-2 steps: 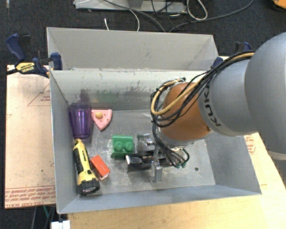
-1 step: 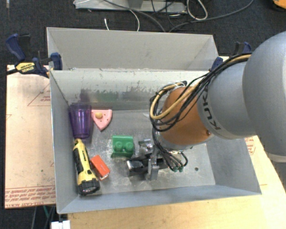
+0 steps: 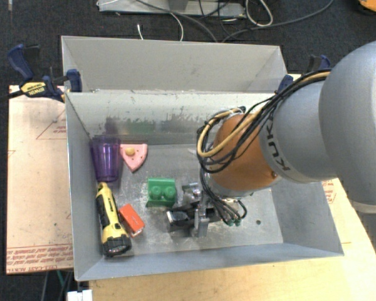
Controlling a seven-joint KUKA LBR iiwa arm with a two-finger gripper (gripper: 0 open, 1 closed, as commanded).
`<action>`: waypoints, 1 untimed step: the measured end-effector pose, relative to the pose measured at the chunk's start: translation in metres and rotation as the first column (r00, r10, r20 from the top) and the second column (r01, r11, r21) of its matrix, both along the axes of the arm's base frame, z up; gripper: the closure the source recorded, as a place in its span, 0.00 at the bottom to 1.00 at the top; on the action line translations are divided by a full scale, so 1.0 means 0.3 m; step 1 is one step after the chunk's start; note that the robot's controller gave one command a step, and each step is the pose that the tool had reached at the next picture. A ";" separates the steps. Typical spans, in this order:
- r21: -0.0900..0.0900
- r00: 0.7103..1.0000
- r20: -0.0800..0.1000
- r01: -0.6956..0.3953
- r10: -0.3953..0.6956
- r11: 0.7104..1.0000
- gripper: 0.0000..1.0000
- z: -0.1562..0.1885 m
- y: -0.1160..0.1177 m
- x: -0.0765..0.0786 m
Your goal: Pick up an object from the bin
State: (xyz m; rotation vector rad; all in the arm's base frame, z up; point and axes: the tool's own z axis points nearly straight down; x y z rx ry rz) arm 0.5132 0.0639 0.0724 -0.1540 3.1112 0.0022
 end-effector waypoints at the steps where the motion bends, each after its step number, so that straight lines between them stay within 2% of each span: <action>1: 0.000 0.998 -0.016 0.057 -0.057 0.998 1.00 0.239 0.083 -0.036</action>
Offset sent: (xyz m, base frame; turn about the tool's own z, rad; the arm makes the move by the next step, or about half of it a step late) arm -0.0004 -0.0219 0.1494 0.0361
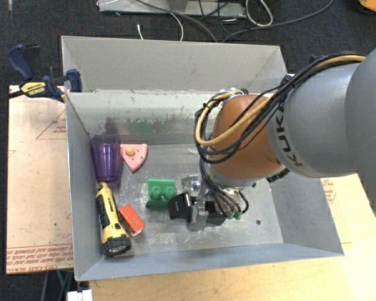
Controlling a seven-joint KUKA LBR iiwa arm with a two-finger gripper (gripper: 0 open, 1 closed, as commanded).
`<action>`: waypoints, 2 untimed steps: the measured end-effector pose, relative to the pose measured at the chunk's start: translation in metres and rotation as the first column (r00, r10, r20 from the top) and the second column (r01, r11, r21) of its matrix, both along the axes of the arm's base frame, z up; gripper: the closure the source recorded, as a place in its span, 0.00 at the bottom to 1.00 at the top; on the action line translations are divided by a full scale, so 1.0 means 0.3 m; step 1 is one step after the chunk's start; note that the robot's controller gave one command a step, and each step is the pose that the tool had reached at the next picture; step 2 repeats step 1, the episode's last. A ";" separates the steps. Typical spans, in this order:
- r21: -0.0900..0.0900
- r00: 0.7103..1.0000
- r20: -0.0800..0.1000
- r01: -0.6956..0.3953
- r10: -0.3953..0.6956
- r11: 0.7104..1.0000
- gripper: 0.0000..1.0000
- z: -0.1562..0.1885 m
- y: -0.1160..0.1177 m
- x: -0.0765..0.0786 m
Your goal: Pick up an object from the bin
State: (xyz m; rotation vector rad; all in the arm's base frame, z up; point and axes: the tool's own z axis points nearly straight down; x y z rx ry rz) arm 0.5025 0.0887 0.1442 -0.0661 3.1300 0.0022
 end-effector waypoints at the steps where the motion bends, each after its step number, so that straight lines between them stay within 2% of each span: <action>1: -0.001 1.000 -0.003 -0.018 0.018 1.000 1.00 0.226 -0.133 0.025; 2: -0.001 1.000 -0.003 -0.018 0.018 1.000 1.00 0.226 -0.133 0.025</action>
Offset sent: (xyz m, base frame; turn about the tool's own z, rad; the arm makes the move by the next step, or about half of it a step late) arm -0.0221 -0.0053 0.1736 -0.0112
